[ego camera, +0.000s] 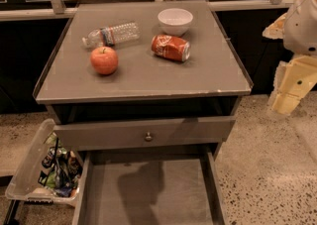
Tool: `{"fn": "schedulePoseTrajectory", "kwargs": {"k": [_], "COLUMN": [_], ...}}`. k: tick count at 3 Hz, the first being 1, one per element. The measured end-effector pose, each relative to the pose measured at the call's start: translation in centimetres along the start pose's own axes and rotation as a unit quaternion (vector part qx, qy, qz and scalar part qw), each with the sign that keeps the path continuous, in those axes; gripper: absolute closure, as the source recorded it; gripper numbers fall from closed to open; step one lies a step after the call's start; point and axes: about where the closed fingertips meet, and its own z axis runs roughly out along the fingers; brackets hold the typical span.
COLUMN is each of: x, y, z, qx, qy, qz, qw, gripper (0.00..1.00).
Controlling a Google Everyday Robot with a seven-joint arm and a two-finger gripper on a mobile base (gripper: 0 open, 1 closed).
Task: Place coke can into middle drawer
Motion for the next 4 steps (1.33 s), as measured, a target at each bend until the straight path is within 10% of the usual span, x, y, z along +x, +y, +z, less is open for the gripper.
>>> {"fn": "schedulePoseTrajectory", "kwargs": {"k": [4], "x": [-5.6], "y": [-4.9], "z": [2.5], "qx": [0.03], "qy": [-0.069], "qz": [-0.014], "qw": [0.997], "gripper": [0.0]}}
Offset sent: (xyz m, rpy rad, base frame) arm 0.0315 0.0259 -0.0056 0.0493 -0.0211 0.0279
